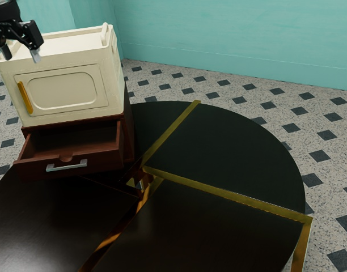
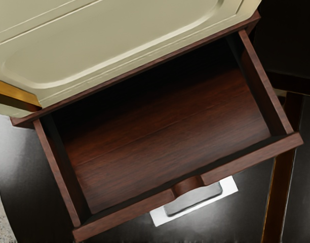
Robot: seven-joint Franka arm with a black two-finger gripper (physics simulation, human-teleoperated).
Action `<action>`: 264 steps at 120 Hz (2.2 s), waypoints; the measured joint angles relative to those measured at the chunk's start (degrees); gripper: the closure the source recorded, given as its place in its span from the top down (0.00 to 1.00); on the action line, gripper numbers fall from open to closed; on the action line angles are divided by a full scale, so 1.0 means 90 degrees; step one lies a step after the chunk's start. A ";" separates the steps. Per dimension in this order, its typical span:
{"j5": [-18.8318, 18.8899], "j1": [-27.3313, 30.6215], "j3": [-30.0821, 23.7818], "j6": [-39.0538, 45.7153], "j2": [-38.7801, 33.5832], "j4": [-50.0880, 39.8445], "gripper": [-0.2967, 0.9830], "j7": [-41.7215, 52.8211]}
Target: Push the drawer handle with one arm to close the drawer
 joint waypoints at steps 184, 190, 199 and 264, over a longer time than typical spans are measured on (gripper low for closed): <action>-0.0505 0.1824 -0.2449 0.4286 -0.1340 -0.6672 0.75 -0.2529; -0.0546 0.1854 -0.2443 0.4307 -0.1357 -0.6654 0.75 -0.2685; -0.0632 0.1870 -0.2438 0.4334 -0.1365 -0.6648 0.75 -0.2900; -0.0408 0.2032 -0.2418 0.4531 -0.0882 -0.6335 0.20 -0.3906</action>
